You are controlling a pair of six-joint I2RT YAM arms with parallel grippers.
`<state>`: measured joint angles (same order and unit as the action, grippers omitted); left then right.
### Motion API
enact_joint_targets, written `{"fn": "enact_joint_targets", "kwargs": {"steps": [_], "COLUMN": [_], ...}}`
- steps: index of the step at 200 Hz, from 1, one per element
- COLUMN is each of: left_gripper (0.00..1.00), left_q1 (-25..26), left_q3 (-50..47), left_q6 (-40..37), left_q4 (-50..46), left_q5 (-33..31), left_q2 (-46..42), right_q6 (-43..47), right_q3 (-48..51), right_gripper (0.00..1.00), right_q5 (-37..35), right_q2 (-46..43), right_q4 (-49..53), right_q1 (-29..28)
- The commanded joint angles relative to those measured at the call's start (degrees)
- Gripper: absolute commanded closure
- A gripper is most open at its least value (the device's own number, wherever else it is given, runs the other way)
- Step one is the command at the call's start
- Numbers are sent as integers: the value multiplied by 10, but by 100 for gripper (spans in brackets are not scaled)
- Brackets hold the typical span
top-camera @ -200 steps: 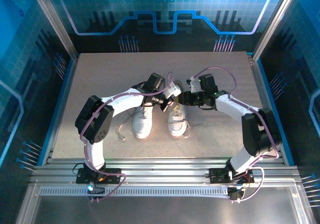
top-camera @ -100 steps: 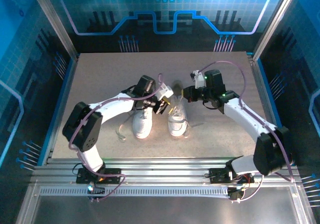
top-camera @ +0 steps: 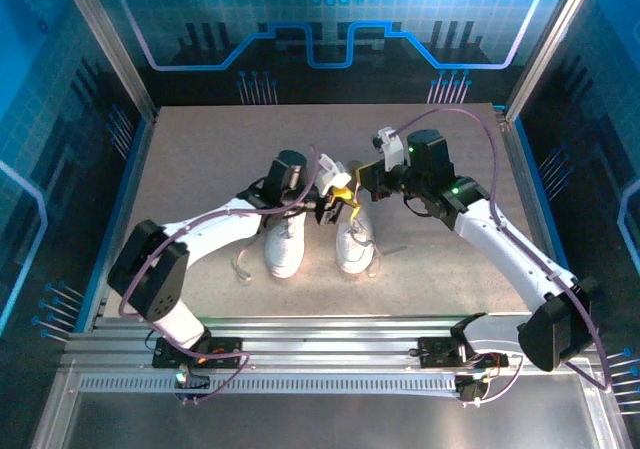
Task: Tie the shoes
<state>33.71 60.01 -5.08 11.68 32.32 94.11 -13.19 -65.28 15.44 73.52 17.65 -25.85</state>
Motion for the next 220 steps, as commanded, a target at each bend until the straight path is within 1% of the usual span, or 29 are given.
{"fn": "enact_joint_targets", "kwargs": {"steps": [1,9,26,32,45,53,69,77,90,108,138,174,220], "left_gripper": [54,62,93,100,100,100,100,100,100,100,100,100,100], "left_q1": [9,10,9,8,-1,-12,-37,-49,-66,-88,-120,-128,-130], "left_q3": [33,41,50,50,47,43,28,19,4,-6,-34,-49,-56], "left_q6": [31,36,38,36,39,49,74,82,91,102,142,157,164], "left_q4": [56,56,43,37,29,29,35,42,48,40,68,82,95], "left_q5": [5,4,-9,-17,-29,-29,-33,-31,-38,-43,-41,-38,-31], "left_q2": [41,49,53,50,40,31,12,2,-12,-25,-44,-48,-44], "right_q6": [6,8,23,25,26,25,27,28,11,-26,-94,-119,-110], "right_q3": [-16,-13,1,9,28,45,97,129,178,221,281,304,289], "right_gripper": [100,100,100,92,68,57,45,42,41,42,41,42,43], "right_q5": [9,13,28,30,27,21,-16,-48,-91,-95,-119,-151,-161], "right_q2": [-19,-22,-31,-33,-42,-50,-71,-77,-68,-47,-57,-43,24], "right_q4": [24,27,28,30,41,51,70,80,103,120,91,78,48], "right_q1": [-7,-8,-6,-3,6,15,29,35,43,43,4,-41,-65]}}
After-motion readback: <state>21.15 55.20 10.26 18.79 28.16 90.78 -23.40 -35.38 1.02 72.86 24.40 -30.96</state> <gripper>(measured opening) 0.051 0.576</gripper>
